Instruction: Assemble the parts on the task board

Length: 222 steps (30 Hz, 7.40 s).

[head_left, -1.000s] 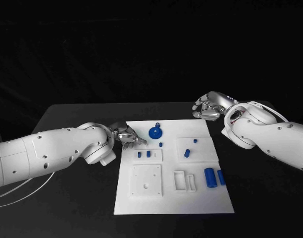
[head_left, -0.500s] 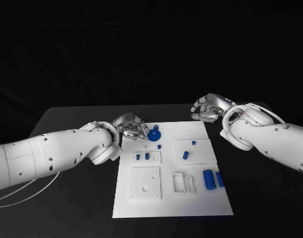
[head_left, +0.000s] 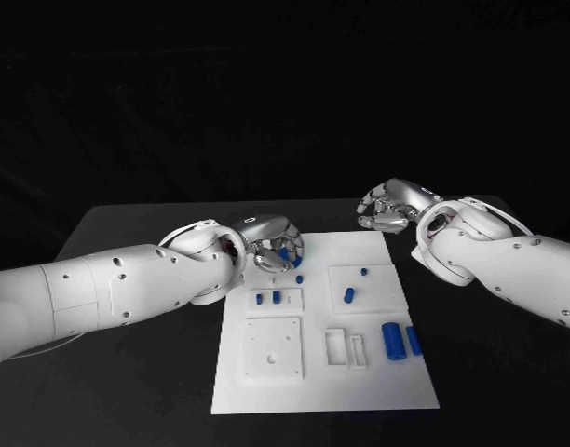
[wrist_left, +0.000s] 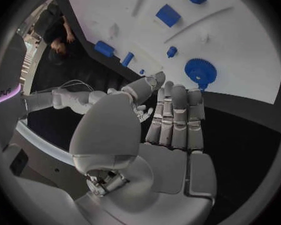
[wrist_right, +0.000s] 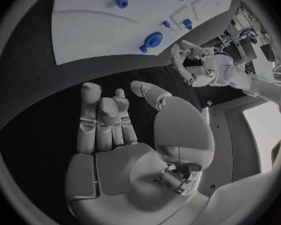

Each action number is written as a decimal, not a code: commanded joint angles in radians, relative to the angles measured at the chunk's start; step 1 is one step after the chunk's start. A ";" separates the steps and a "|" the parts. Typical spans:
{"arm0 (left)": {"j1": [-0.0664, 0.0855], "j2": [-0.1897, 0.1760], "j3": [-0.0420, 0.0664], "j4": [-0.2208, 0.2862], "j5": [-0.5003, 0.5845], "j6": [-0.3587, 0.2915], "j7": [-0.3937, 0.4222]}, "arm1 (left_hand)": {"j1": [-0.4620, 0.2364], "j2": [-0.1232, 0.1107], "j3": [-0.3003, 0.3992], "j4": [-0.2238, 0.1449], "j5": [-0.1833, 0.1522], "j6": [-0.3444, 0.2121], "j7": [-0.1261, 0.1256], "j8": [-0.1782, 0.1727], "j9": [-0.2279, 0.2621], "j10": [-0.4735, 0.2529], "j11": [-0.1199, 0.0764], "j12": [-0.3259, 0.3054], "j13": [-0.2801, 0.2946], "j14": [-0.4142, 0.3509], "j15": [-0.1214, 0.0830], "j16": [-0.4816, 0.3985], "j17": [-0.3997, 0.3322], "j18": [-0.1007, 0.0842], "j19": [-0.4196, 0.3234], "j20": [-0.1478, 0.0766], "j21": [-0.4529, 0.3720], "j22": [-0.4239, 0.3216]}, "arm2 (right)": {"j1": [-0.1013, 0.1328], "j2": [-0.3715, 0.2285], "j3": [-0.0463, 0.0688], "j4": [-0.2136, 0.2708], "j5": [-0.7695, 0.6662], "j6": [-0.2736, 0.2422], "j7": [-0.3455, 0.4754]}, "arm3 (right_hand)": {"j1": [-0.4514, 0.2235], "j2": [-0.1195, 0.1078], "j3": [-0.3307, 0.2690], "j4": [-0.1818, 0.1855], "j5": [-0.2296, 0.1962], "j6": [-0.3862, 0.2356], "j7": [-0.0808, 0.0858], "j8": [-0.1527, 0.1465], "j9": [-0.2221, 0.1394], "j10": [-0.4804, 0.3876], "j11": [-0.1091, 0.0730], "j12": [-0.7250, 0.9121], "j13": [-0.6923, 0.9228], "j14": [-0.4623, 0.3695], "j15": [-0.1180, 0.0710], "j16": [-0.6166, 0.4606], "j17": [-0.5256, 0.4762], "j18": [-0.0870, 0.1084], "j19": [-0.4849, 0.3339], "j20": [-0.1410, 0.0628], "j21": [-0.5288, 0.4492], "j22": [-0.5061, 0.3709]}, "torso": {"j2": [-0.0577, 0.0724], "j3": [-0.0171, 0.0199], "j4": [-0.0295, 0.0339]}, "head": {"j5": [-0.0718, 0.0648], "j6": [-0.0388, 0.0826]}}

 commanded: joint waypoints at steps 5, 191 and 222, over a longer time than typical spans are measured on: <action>0.000 0.043 0.000 -0.049 -0.171 0.068 0.014 | -0.031 -0.013 -0.018 0.007 -0.065 0.016 -0.002 0.000 -0.007 0.022 -0.002 -0.025 0.000 0.016 -0.003 0.013 0.004 0.015 0.019 -0.036 0.009 0.004 | 0.000 0.004 0.001 -0.003 0.020 -0.024 0.022 | 0.001 0.003 0.001 -0.002 0.005 -0.025 0.021 -0.003 -0.001 -0.006 0.007 -0.011 -0.015 -0.005 0.008 -0.020 -0.007 0.014 -0.014 0.002 -0.014 0.012 | 0.001 -0.0004 0.0000 | -0.001 0.002; -0.087 -0.042 0.091 -0.099 -0.082 0.199 0.021 | -0.070 0.113 -0.009 0.003 -0.040 0.161 -0.049 0.031 -0.014 0.196 -0.049 -0.150 0.063 0.119 -0.051 0.143 0.037 0.041 0.118 -0.081 0.106 0.017 | 0.000 0.006 0.001 -0.005 0.048 -0.041 0.040 | -0.003 0.009 -0.003 -0.014 0.012 -0.030 0.019 0.002 -0.001 0.007 0.005 -0.066 -0.104 -0.005 0.006 -0.081 -0.043 0.014 -0.029 0.019 -0.064 -0.008 | 0.006 -0.0004 -0.0017 | 0.009 -0.017; -0.087 -0.025 0.082 -0.105 -0.104 0.231 0.001 | -0.069 0.114 -0.008 0.002 -0.040 0.159 -0.049 0.028 -0.014 0.196 -0.048 -0.155 0.064 0.118 -0.051 0.142 0.036 0.041 0.118 -0.081 0.106 0.017 | 0.000 0.007 0.001 -0.006 0.048 -0.040 0.040 | -0.003 0.010 -0.004 -0.016 0.012 -0.030 0.019 0.002 -0.001 0.007 0.005 -0.065 -0.107 -0.004 0.006 -0.082 -0.043 0.014 -0.028 0.019 -0.065 -0.007 | 0.006 0.0005 -0.0018 | 0.008 -0.021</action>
